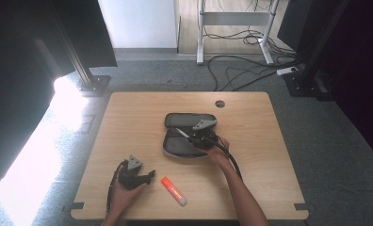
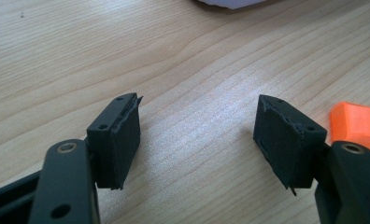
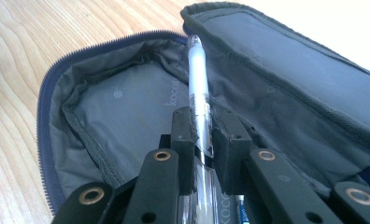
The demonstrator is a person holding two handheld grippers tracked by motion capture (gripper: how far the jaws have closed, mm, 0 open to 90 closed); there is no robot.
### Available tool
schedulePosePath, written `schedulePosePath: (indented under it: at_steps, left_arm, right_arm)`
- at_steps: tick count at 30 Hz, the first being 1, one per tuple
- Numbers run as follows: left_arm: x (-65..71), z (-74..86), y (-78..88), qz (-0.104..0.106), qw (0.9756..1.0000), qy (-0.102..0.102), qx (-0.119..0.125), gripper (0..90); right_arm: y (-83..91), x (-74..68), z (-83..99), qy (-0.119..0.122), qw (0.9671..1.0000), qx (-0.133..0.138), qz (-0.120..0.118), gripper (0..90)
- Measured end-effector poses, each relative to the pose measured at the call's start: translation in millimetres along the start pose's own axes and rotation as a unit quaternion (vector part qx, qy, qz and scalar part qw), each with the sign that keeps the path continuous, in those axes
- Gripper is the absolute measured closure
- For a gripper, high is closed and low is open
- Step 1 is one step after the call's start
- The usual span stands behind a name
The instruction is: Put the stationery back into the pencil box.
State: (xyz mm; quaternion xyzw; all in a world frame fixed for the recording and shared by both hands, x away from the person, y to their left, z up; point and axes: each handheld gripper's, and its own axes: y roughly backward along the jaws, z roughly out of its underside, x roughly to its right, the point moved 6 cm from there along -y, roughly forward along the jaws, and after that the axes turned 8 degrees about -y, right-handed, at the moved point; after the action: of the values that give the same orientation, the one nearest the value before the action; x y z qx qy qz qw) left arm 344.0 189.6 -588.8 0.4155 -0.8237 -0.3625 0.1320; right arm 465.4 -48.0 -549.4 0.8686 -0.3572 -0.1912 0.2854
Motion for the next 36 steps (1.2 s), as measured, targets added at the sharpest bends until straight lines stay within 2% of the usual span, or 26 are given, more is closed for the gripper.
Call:
schedulePosePath:
  at_steps: [19,23,29,36]
  left_arm:
    - [0.0,0.0,-0.1,0.0,1.0,0.0,0.0,32.1]
    - [0.0,0.0,-0.1,0.0,1.0,0.0,0.001,32.1]
    - [0.0,0.0,-0.1,-0.001,1.0,0.0,0.001,32.0]
    - [0.0,0.0,0.0,0.0,1.0,0.0,0.0,32.1]
  right_arm:
    - [-6.4,3.8,9.8,0.0,0.9997,-0.021,0.01,78.0]
    - [-5.4,3.4,9.9,-0.002,0.9998,-0.018,0.009,77.9]
    - [-3.2,5.1,9.1,-0.004,0.9998,-0.014,0.01,73.3]
    - [1.9,0.4,10.8,-0.027,0.9996,0.007,-0.006,68.5]
